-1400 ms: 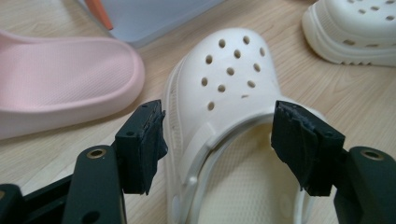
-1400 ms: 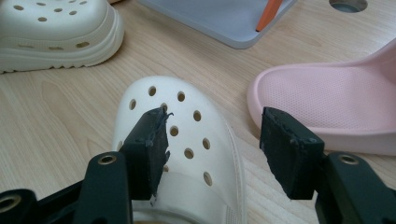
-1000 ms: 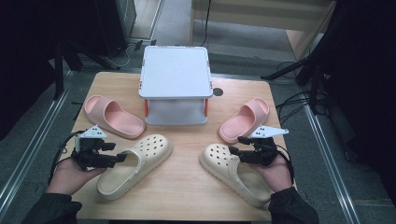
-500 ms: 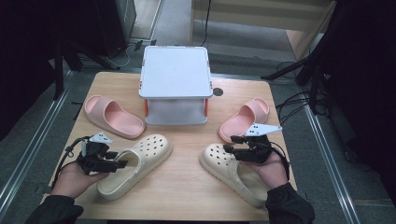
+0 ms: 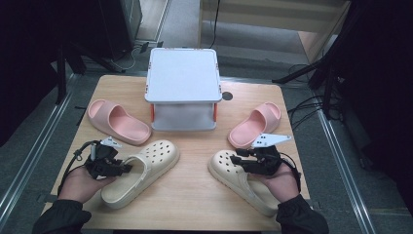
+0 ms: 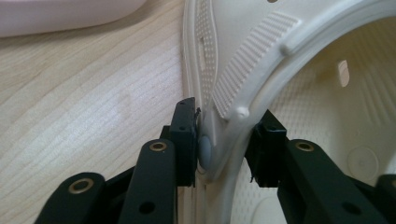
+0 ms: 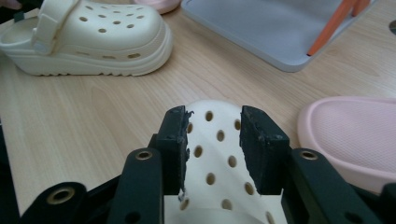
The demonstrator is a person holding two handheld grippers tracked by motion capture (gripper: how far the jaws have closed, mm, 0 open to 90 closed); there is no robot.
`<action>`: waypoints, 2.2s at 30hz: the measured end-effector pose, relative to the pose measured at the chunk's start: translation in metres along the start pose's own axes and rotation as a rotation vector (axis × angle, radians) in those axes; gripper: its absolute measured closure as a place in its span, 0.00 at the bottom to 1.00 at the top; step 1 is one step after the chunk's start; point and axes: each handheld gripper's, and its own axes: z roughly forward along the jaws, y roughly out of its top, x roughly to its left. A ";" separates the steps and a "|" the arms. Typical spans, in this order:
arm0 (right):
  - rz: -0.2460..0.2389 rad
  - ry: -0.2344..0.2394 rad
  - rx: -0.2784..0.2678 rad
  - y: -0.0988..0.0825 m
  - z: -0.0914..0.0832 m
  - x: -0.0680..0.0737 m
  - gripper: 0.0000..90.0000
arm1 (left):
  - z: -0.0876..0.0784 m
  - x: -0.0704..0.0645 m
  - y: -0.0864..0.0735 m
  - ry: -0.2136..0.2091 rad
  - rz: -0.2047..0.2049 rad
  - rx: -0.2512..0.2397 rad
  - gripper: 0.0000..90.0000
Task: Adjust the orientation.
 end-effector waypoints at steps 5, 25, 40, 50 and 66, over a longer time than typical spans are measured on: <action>-0.003 0.024 0.011 0.003 0.004 0.010 0.73 | 0.003 -0.005 0.005 -0.011 0.004 0.014 0.76; -0.008 0.066 0.080 0.017 0.041 0.048 0.80 | 0.016 -0.037 0.022 -0.075 0.009 0.009 0.68; -0.034 0.137 0.142 0.024 0.082 0.083 0.95 | -0.020 -0.015 0.005 -0.093 -0.101 -0.043 0.78; -0.094 0.152 0.183 0.022 0.113 0.111 1.00 | 0.001 -0.014 0.002 -0.058 -0.064 0.047 0.84; -0.072 0.185 0.216 0.016 0.135 0.118 0.98 | 0.012 -0.024 0.006 -0.121 -0.029 0.077 0.84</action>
